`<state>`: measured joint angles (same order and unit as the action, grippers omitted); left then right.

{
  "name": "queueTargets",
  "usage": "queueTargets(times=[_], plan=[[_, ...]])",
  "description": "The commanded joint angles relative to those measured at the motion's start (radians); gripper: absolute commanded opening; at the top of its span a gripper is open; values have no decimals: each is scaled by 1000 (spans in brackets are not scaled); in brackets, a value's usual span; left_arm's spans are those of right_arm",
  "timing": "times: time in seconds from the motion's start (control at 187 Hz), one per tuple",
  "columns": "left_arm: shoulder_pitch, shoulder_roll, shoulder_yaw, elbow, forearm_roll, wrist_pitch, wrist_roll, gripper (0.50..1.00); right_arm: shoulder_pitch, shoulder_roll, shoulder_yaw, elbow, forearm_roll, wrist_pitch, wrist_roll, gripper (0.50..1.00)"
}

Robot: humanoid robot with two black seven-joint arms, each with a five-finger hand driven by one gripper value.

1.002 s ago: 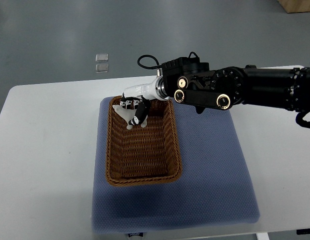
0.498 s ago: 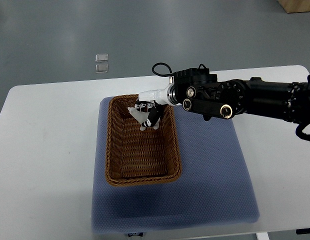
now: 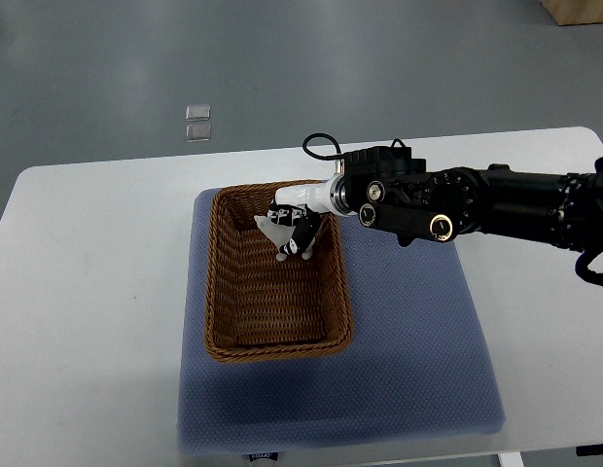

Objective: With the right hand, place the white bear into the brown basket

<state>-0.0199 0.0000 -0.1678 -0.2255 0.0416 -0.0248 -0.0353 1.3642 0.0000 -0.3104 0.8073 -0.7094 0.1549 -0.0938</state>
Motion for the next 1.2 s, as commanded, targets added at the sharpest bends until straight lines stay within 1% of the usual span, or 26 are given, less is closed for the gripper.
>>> queueTargets(times=[0.0,0.037,0.054,0.096,0.198,0.257,0.359,0.503,0.594,0.669,0.734,0.836,0.878,0.916,1.034,1.125,1.194], plan=[[0,0,1,-2,0,0,0,1000,9,0,10,1,7,2,0,789],[0,0,1,-2,1,0,0,1000,9,0,11,1,10,3,0,801],[0,0,1,-2,1,0,0,1000,10,0,13,1,11,5,0,821],[0,0,1,-2,1,0,0,1000,10,0,16,3,13,6,0,850],[0,0,1,-2,1,0,0,1000,19,0,17,3,13,9,0,860],[0,0,1,-2,1,0,0,1000,26,0,17,3,15,9,-1,895],[0,0,1,-2,1,0,0,1000,27,0,36,3,16,8,0,895],[0,0,1,-2,0,0,0,1000,46,0,137,3,18,8,0,895],[0,0,1,-2,1,0,0,1000,53,0,246,4,18,2,3,895],[0,0,1,-2,1,0,0,1000,47,-2,364,9,18,-5,22,895],[0,0,1,-2,1,0,0,1000,38,-34,464,9,18,-21,26,895],[0,0,1,-3,1,0,2,1000,-27,-81,596,6,19,-75,35,895],[0,0,1,-3,1,0,0,1000,-73,-97,672,4,19,-98,58,895],[0,0,1,-3,1,0,2,1000,-125,-103,750,1,19,-112,95,895],[0,0,1,-3,1,-1,20,1000,-296,-92,982,-5,19,-104,195,895],[0,0,1,-3,1,-1,37,1000,-402,-83,1133,-5,39,-94,236,895],[0,0,1,-3,1,-1,46,1000,-485,-66,1254,-5,140,-71,261,895]])
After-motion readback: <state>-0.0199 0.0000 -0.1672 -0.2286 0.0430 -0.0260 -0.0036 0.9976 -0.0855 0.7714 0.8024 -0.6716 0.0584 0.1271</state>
